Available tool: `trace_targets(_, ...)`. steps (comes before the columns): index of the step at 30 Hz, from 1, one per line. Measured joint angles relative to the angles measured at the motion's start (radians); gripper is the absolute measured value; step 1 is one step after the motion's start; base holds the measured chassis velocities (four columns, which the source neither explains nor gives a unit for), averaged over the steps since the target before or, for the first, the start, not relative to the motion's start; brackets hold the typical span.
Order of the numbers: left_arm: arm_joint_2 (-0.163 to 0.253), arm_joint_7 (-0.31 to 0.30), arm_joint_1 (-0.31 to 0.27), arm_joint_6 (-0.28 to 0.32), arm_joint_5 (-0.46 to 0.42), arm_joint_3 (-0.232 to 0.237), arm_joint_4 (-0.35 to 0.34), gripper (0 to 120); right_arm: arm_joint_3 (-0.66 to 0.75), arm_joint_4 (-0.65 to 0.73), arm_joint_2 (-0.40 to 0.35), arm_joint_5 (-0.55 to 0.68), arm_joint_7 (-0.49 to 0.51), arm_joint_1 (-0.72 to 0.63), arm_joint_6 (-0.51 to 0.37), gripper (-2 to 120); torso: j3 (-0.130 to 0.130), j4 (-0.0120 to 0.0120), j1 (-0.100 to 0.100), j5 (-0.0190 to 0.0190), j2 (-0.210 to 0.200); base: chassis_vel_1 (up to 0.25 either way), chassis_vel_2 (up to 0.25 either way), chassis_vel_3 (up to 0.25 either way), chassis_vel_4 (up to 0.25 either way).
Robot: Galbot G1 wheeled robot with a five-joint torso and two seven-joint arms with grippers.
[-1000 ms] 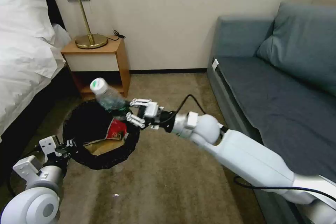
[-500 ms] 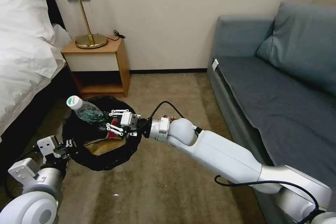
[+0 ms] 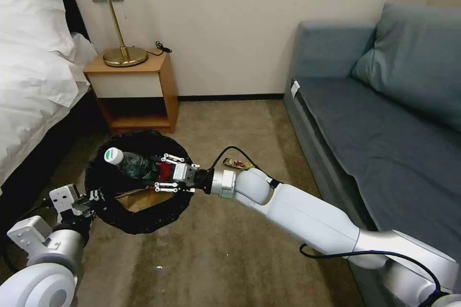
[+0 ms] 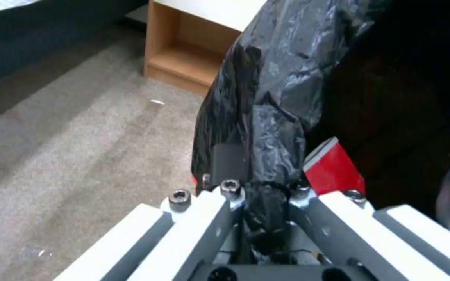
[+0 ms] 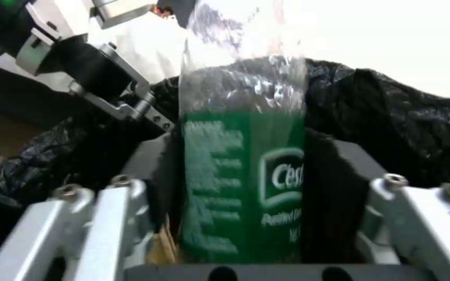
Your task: Pick up the trash bin, then pick up the garbage on the floor and place it into the trash bin.
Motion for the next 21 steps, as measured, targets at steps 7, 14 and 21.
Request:
trace_targets(7,0.004,-0.003,-0.003,0.002,-0.008,-0.001,0.001,1,-0.016,-0.008,0.009,0.0,0.007,0.008,-0.003,93,0.0,0.0,0.0,0.0,0.0,0.0,0.0,0.0,0.0)
trace_targets(14,0.015,-0.011,-0.017,0.004,-0.022,-0.003,0.017,1,0.012,0.04,-0.004,0.056,0.019,0.01,0.01,100,0.0,0.0005,0.0,0.0,0.0,0.0,0.0,0.0,0.0)
trace_targets(21,0.042,-0.001,-0.041,-0.008,-0.032,-0.032,0.083,1,0.191,0.292,-0.176,0.127,0.125,-0.061,0.026,100,0.0,-0.0003,0.0,0.0,0.0,0.0,0.0,0.0,0.0)
